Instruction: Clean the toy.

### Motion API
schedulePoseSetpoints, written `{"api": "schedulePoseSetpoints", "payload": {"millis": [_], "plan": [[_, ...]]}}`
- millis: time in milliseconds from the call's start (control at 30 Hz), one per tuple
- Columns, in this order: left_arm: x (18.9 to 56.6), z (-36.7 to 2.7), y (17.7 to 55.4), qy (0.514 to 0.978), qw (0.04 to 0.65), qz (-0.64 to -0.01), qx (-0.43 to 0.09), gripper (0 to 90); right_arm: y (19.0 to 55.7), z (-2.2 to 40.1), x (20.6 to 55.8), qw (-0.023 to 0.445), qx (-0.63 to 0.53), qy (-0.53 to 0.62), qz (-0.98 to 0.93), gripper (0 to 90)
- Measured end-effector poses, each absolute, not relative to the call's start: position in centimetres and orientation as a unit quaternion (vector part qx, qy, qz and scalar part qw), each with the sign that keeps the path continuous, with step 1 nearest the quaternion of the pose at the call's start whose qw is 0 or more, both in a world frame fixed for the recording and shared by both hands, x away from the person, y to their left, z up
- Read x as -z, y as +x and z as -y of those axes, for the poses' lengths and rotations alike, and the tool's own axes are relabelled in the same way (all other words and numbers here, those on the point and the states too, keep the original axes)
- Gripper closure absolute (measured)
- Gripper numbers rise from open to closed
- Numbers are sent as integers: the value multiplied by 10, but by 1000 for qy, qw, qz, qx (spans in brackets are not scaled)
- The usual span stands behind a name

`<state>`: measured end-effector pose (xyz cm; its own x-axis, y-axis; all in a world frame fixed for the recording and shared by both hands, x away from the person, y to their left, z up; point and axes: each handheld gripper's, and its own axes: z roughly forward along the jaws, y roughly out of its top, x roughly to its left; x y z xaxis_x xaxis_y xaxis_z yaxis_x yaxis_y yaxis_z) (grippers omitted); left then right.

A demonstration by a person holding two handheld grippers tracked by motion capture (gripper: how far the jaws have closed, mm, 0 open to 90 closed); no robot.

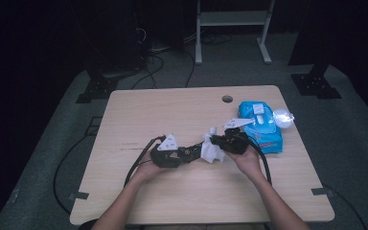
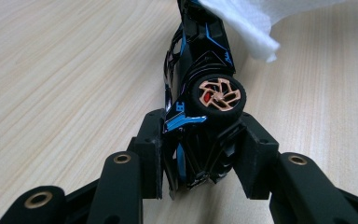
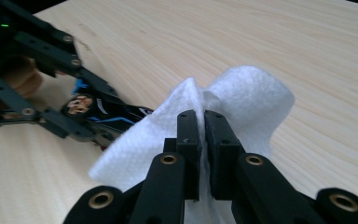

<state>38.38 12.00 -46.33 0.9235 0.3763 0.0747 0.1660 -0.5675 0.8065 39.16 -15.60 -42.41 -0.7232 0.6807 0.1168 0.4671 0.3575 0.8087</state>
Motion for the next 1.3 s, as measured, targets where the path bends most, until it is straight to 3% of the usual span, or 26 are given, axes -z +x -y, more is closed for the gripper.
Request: {"api": "schedulePoseSetpoints", "payload": {"millis": [233,600,867,1100,1300], "plan": [[462,-134,386,879,438,-154,-109,582,384,132,422,114,-451,318,-826,840],[460,-145,388,884,434,-146,-98,582,387,161,422,111,-457,348,-811,841],[459,-153,388,889,431,-128,-89,582,381,127,417,106,-462,304,-827,841],[459,-157,388,888,432,-136,-86,578,385,154,428,109,-456,337,-817,840],[451,-147,388,888,422,-143,-112,429,381,169,425,114,-464,344,-809,839]]}}
